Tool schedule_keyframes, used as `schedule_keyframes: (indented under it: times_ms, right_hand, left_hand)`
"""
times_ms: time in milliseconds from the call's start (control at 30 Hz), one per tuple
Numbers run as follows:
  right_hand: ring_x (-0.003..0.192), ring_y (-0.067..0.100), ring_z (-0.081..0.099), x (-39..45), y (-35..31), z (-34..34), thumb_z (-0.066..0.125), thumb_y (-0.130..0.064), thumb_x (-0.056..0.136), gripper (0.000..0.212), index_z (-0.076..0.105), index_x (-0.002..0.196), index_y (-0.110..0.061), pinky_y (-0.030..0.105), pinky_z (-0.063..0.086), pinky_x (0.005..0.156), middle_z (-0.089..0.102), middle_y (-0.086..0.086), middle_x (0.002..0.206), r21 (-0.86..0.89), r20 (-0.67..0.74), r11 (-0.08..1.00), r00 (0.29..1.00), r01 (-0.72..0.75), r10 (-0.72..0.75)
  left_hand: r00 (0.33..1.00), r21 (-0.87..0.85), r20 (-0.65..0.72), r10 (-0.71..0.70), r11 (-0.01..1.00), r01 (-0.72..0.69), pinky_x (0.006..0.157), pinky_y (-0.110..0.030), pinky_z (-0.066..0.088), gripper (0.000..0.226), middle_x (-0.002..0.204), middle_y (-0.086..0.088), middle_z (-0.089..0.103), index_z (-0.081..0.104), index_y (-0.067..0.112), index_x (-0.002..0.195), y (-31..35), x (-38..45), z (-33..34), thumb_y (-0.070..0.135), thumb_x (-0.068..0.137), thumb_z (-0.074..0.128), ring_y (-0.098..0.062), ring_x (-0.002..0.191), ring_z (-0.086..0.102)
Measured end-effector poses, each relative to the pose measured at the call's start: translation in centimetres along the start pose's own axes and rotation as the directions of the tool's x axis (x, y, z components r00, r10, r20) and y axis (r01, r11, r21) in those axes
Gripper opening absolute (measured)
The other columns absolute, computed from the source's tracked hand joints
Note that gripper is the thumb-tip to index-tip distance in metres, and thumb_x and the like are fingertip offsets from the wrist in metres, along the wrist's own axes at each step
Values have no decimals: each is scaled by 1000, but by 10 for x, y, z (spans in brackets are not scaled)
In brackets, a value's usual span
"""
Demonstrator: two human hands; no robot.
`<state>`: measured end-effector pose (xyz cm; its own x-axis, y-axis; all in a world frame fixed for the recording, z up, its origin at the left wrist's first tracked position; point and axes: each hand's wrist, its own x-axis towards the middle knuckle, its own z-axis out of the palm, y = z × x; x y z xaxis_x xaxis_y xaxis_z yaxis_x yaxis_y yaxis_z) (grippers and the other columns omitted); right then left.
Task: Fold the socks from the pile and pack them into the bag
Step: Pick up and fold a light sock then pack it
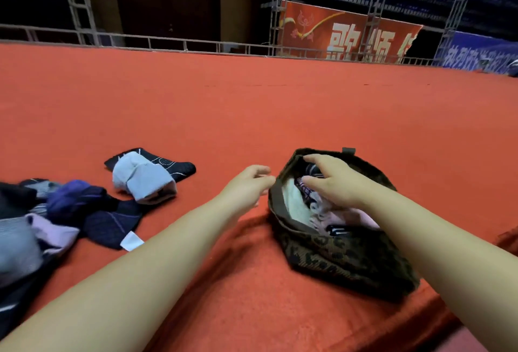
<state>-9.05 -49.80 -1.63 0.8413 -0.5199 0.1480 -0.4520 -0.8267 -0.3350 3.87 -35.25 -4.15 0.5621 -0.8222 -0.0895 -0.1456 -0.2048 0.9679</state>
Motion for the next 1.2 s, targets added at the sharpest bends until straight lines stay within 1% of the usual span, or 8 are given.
schedule_keyframes:
  times_ms: [133,300,567,733,833,1000,1100,1200]
  right_hand:
    - [134,18,36,12,-47,21,55,-33,93,51,43,139,-16,29,26,110,45,3,143,17,38,995,995,95,-96]
    - [134,21,37,30,-99,65,56,-34,92,46,49,134,-18,32,27,111,47,3,142,78,126,990,984,117,-126]
    - [126,13,45,52,-167,129,56,-30,92,38,53,129,-19,26,32,106,52,-2,136,227,176,968,972,111,-153]
    - [100,6,51,71,-203,151,48,-25,97,22,56,115,-14,18,34,79,58,-5,112,534,3,844,998,49,-60]
    - [110,14,51,92,-217,162,52,-31,94,39,49,127,-10,28,39,93,54,2,123,581,-54,814,998,10,27]
    - [116,19,53,128,-230,188,64,-43,84,67,38,138,-13,30,41,90,51,3,133,681,140,705,980,-197,138]
    - [107,17,56,119,-228,199,65,-28,85,54,42,132,-13,25,43,77,55,3,125,750,120,635,982,-184,143]
    - [101,17,59,96,-227,202,63,-27,86,46,47,128,-18,23,44,66,59,1,120,886,103,427,975,-180,197]
  left_hand:
    - [990,-81,-68,-124,990,118,75,-27,41,16,111,4,61,54,25,111,-26,-21,-59,27,97,45,-14,97,61]
    - [977,-191,-130,-169,971,143,79,-30,45,17,102,6,68,59,25,103,-55,-47,-120,31,97,45,-11,91,64]
    - [922,-554,-324,-212,833,-4,66,-27,47,14,90,-4,67,62,15,97,-104,-73,-164,22,93,51,-16,77,62]
    - [912,-639,-363,-189,763,-97,50,-25,48,15,80,-8,60,59,12,94,-121,-74,-173,16,96,45,-16,65,58]
    - [919,-644,-349,-182,759,-94,48,-24,47,15,80,-7,61,60,13,94,-121,-74,-172,17,97,46,-15,65,59]
    - [915,-650,-363,-176,752,-113,47,-24,46,14,79,-5,61,61,13,94,-122,-68,-180,19,96,48,-14,63,60]
    - [919,-634,-361,-162,765,-114,46,-23,45,19,79,-5,61,60,14,93,-125,-65,-179,26,97,46,-13,63,60]
    - [919,-631,-357,-164,768,-109,44,-22,44,29,76,-3,61,59,13,93,-126,-64,-180,37,97,43,-13,62,60]
